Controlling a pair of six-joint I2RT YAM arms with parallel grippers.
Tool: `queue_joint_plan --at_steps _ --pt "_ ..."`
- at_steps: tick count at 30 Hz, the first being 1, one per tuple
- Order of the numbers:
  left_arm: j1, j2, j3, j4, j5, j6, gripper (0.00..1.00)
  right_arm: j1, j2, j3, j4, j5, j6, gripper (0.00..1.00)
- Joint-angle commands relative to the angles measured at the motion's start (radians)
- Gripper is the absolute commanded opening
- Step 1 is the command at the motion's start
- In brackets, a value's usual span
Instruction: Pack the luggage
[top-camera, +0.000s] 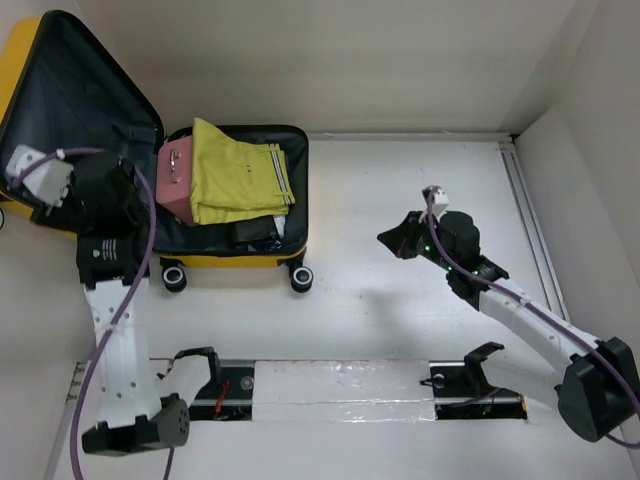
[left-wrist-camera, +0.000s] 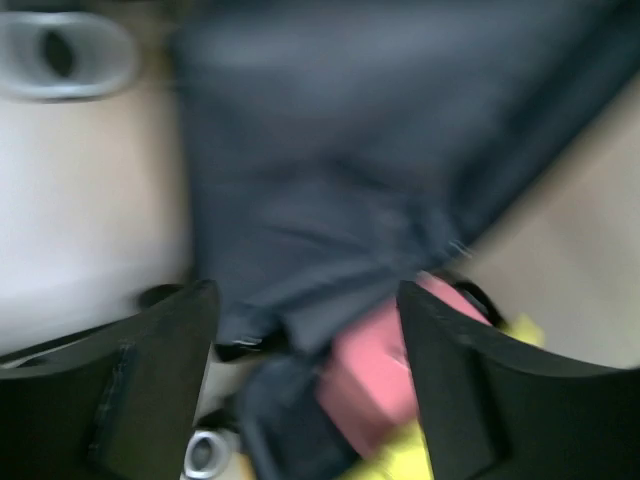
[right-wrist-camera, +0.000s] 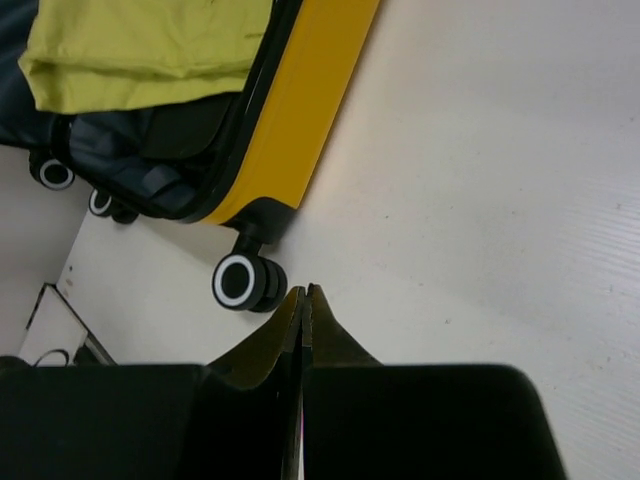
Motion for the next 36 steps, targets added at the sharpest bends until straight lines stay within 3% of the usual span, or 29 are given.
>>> queue_joint_plan --at_steps 1,4,7,9,12,15,19,22,26,27,28,30,31,36 --pt "0.025 -0.066 -0.115 -0.144 -0.315 -0.109 0.69 0.042 0.043 0.067 0.051 -0.045 -0.054 0.01" --pt "0.025 -0.090 -0.166 -0.201 -0.397 -0.192 0.70 0.068 0.089 0.091 0.051 -0.079 -0.063 0.10" --pt "0.043 -0.046 -0.231 -0.159 -0.441 -0.139 0.70 0.106 0.114 0.101 0.051 -0.102 -0.085 0.20" --pt "0.162 0.077 -0.168 -0.231 -0.388 -0.175 0.69 0.116 0.114 0.112 0.051 -0.102 -0.085 0.28" --pt "0.339 0.191 -0.072 -0.278 -0.270 -0.183 0.66 0.125 0.137 0.112 0.051 -0.111 -0.094 0.29" --pt "0.329 0.176 -0.062 -0.181 -0.216 -0.108 0.66 0.146 0.149 0.122 0.051 -0.112 -0.094 0.29" --pt "0.329 0.254 0.048 -0.207 -0.216 -0.114 0.64 0.174 0.169 0.142 0.042 -0.112 -0.115 0.31" --pt "0.329 0.289 0.100 -0.207 -0.207 -0.105 0.56 0.183 0.169 0.142 0.032 -0.098 -0.125 0.31" --pt "0.266 0.298 0.131 -0.174 -0.216 -0.084 0.56 0.192 0.178 0.151 0.032 -0.073 -0.125 0.31" --pt "0.254 0.309 0.142 -0.173 -0.216 -0.074 0.51 0.192 0.179 0.151 0.023 -0.073 -0.125 0.31" --pt "0.253 0.309 0.151 -0.173 -0.216 -0.074 0.26 0.192 0.179 0.151 0.023 -0.064 -0.125 0.31" --pt "0.243 0.292 0.151 -0.148 -0.156 -0.074 0.05 0.202 0.179 0.161 0.023 -0.053 -0.125 0.31" --pt "0.243 0.280 0.134 -0.134 -0.139 -0.064 0.00 0.202 0.188 0.161 0.023 -0.053 -0.125 0.31" --pt "0.165 0.199 0.051 -0.040 -0.101 0.005 0.00 0.202 0.188 0.161 0.014 -0.044 -0.125 0.31"
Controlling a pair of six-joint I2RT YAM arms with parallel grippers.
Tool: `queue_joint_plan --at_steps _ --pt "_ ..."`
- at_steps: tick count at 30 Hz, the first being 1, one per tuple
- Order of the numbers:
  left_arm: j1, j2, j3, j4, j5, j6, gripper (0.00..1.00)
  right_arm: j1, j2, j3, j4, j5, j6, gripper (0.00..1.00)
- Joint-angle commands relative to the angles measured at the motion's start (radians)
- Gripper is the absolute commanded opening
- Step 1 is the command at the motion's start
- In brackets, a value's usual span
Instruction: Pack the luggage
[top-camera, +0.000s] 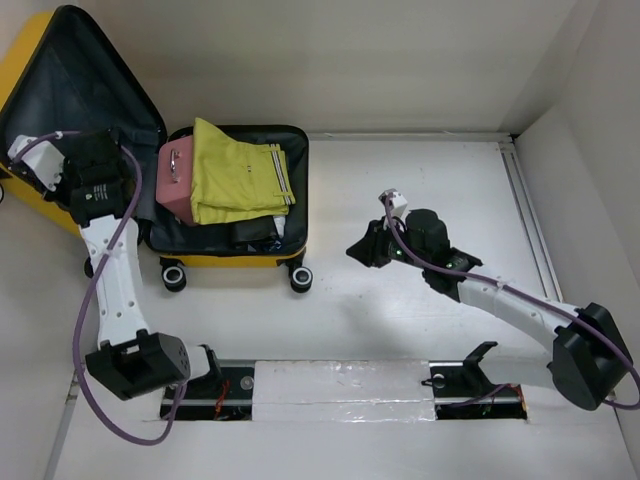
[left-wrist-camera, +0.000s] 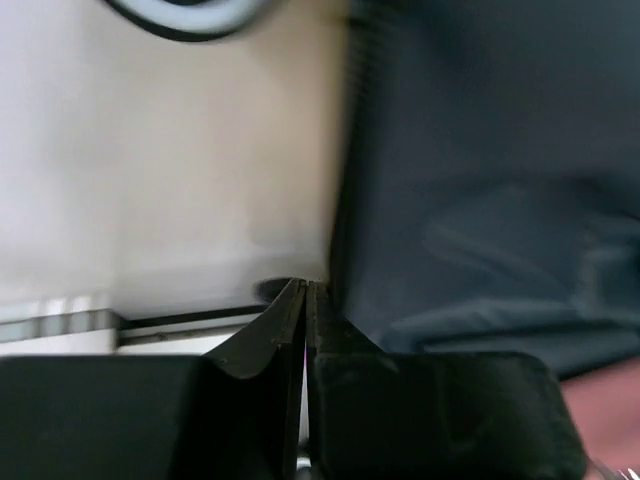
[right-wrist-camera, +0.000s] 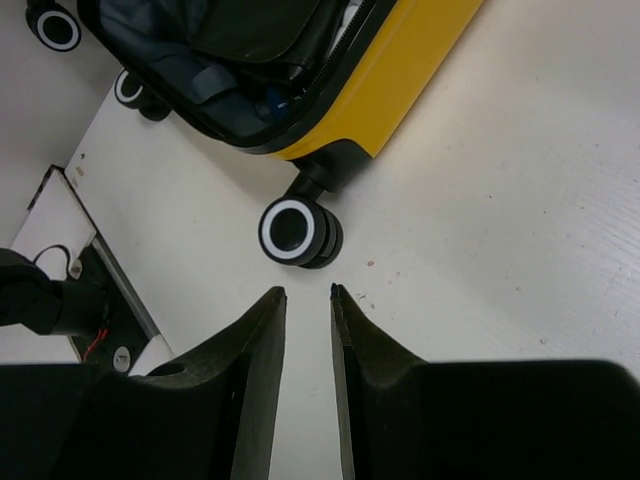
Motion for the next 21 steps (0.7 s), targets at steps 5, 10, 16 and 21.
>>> queue_joint_plan --at_steps 5,10,16,21 --pt "-0.297 -0.210 -0.129 0.273 0.112 0.111 0.00 0.008 0.012 0.047 0.022 0.032 -0.019 0.31" --pt "-0.543 -0.475 -0.302 0.361 0.313 0.120 0.00 0.008 0.012 0.047 0.022 0.055 -0.019 0.31" --pt "-0.543 -0.460 -0.312 0.232 -0.088 0.169 0.39 0.008 0.044 0.067 0.012 0.042 -0.029 0.34" --pt "-0.460 -0.279 -0.211 0.132 -0.141 0.045 0.96 0.008 0.044 0.067 0.003 0.030 -0.038 0.38"
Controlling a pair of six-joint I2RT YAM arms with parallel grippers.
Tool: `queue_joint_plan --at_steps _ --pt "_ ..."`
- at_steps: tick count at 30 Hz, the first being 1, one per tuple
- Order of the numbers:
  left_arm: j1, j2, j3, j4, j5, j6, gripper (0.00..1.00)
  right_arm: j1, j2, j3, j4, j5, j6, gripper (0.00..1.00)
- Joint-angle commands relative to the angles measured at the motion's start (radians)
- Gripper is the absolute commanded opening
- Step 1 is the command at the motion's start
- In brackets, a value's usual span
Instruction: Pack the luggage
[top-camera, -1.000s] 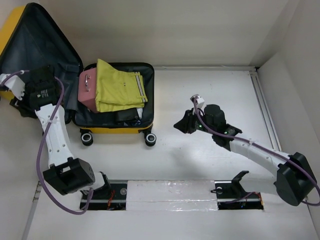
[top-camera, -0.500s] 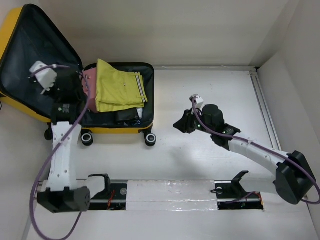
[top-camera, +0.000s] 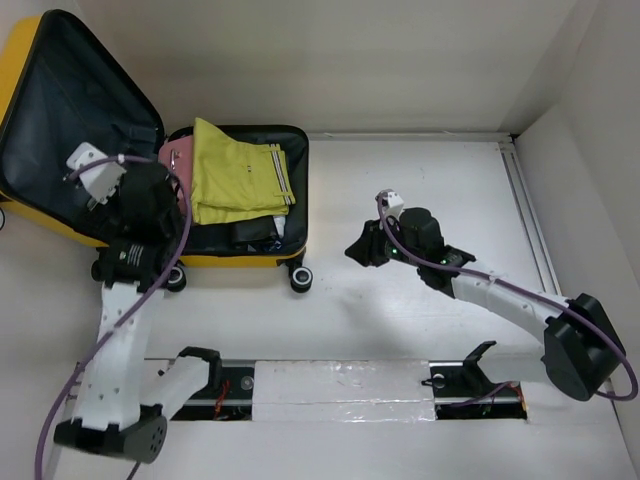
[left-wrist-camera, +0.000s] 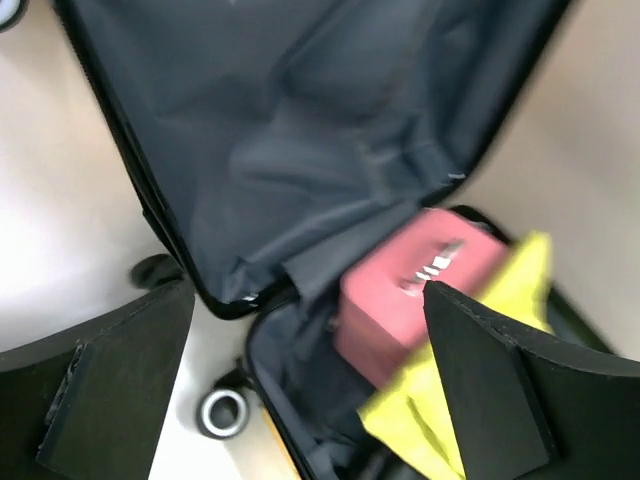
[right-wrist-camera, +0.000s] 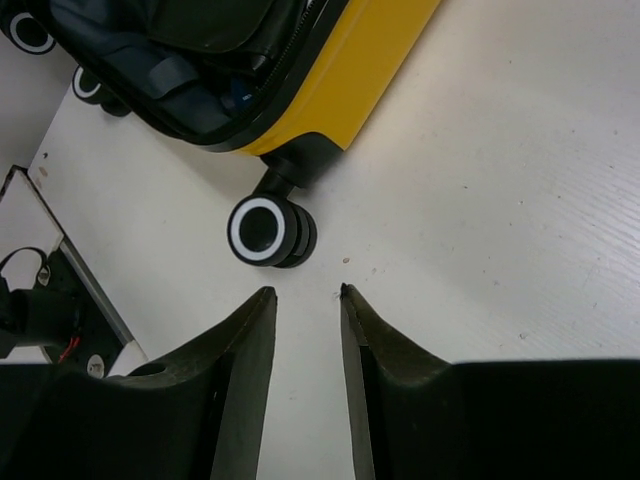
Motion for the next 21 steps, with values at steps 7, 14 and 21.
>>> queue_joint_plan --at_steps 7,14,21 --pt "0.436 0.223 0.088 -0.033 0.145 -0.062 0.89 0.007 -0.044 0.049 0.006 -0.009 -0.032 0.38" --pt "0.549 0.311 0.144 -0.036 0.148 -0.038 0.83 0.007 -0.053 0.049 0.006 -0.018 -0.041 0.38" --pt "0.562 0.368 0.186 -0.045 0.132 -0.034 0.76 0.007 -0.053 0.049 0.006 -0.027 -0.041 0.38"
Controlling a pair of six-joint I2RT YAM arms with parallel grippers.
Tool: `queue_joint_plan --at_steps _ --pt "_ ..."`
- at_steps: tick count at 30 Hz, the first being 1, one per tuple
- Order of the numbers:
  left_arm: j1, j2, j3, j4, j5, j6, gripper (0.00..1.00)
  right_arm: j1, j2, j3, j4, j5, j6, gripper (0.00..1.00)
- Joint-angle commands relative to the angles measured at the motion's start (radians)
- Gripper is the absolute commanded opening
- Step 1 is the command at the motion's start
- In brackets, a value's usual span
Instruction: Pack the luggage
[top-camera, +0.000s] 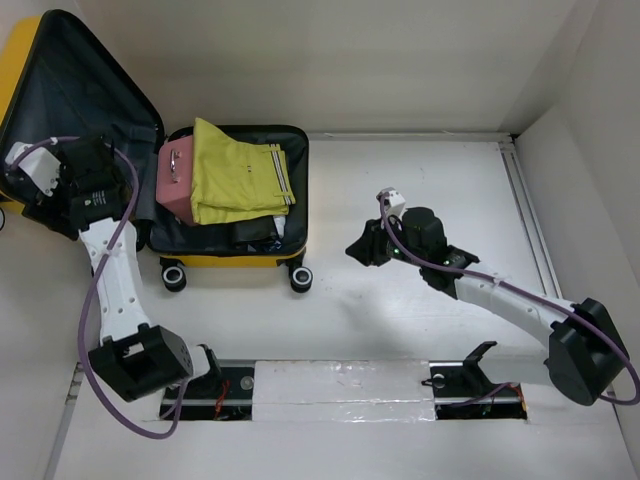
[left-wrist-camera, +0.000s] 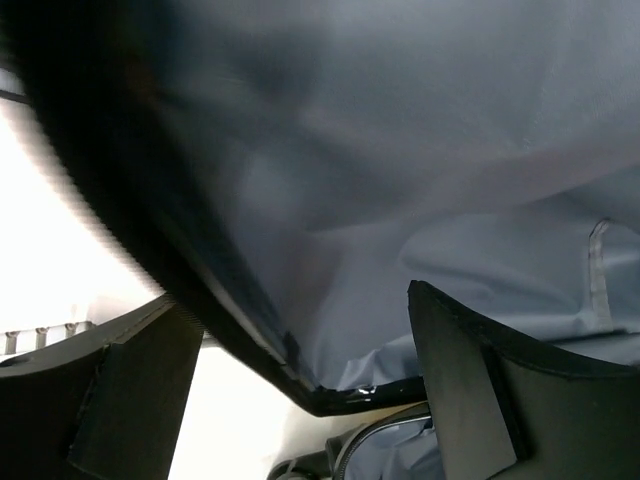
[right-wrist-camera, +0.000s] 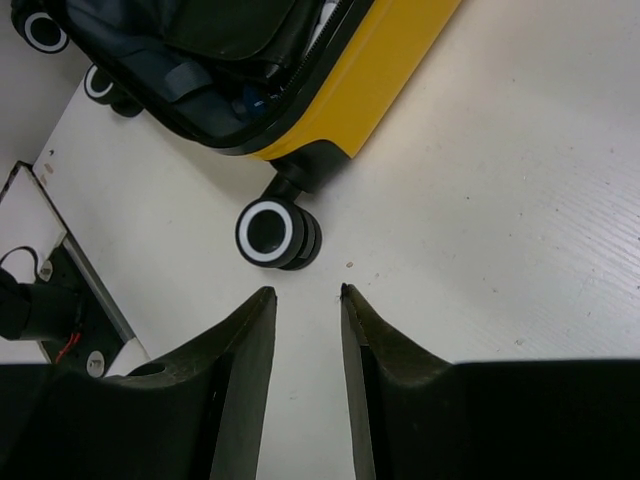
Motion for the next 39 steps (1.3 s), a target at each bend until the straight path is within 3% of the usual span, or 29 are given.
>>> queue_joint_plan --at_steps 1,4,5,10,13,16,17,20,21,23,24,27,28,29,30,31,32,33,36,39 --pt "-0.003 0.023 0.052 0.010 -0.008 0.013 0.75 0.007 -0.016 0.046 0.017 -0.019 -0.016 0.38" --pt "-0.003 0.070 0.121 0.001 0.003 0.025 0.69 0.007 -0.016 0.046 0.017 -0.019 -0.016 0.38" --pt "-0.003 0.070 0.133 0.001 0.003 0.025 0.55 0.007 -0.016 0.046 0.017 -0.019 -0.016 0.38" --pt "-0.023 0.063 0.122 0.005 0.027 0.011 0.04 0.007 0.004 0.046 -0.003 0.019 -0.016 0.38" --pt "-0.093 0.015 0.048 0.095 -0.005 0.063 0.00 0.007 0.024 0.064 -0.020 0.050 -0.016 0.38" --pt "-0.251 -0.031 -0.012 0.147 -0.040 0.121 0.00 0.007 0.024 0.064 -0.029 0.064 -0.016 0.38" --pt "-0.399 -0.052 -0.040 0.168 -0.076 0.153 0.00 0.007 0.033 0.064 -0.029 0.064 -0.016 0.38" --pt "-0.668 -0.077 -0.113 0.339 -0.185 0.390 0.00 0.007 0.034 0.064 -0.029 0.082 -0.016 0.38" --pt "-0.863 -0.092 -0.161 0.384 -0.262 0.457 0.00 0.007 0.034 0.064 -0.029 0.082 -0.016 0.38" --pt "-1.042 -0.092 -0.216 0.509 -0.314 0.590 0.00 -0.002 0.043 0.064 -0.029 0.101 -0.016 0.38" --pt "-1.209 -0.076 -0.239 0.510 -0.356 0.645 0.00 -0.011 0.043 0.064 -0.029 0.101 -0.007 0.38" --pt "-1.437 -0.030 -0.264 0.482 -0.407 0.691 0.00 -0.023 0.043 0.064 -0.029 0.121 -0.007 0.38" --pt "-1.553 0.019 -0.243 0.443 -0.466 0.627 0.11 -0.024 0.043 0.064 -0.029 0.121 -0.007 0.38" --pt "-1.593 0.042 -0.212 0.292 -0.466 0.558 0.33 -0.034 0.031 0.053 -0.029 0.134 -0.007 0.38" --pt "-1.623 0.068 -0.168 0.183 -0.441 0.469 0.78 -0.046 0.031 0.043 -0.029 0.151 -0.007 0.38" --pt "-1.640 0.114 -0.119 0.078 -0.415 0.374 0.89 -0.047 0.015 0.042 -0.029 0.164 0.005 0.38" --pt "-1.663 0.136 -0.036 -0.006 -0.376 0.241 0.95 -0.060 0.002 0.030 -0.029 0.173 0.019 0.38" --pt "-1.663 0.151 -0.006 -0.120 -0.355 0.205 0.96 -0.077 0.001 0.030 -0.029 0.187 0.019 0.38" --pt "-1.738 0.162 0.011 -0.161 -0.344 0.181 0.95 -0.102 -0.008 0.018 -0.029 0.187 0.028 0.38" --pt "-1.760 0.150 0.023 -0.182 -0.353 0.134 0.89 -0.112 -0.008 0.009 -0.029 0.196 0.039 0.31"
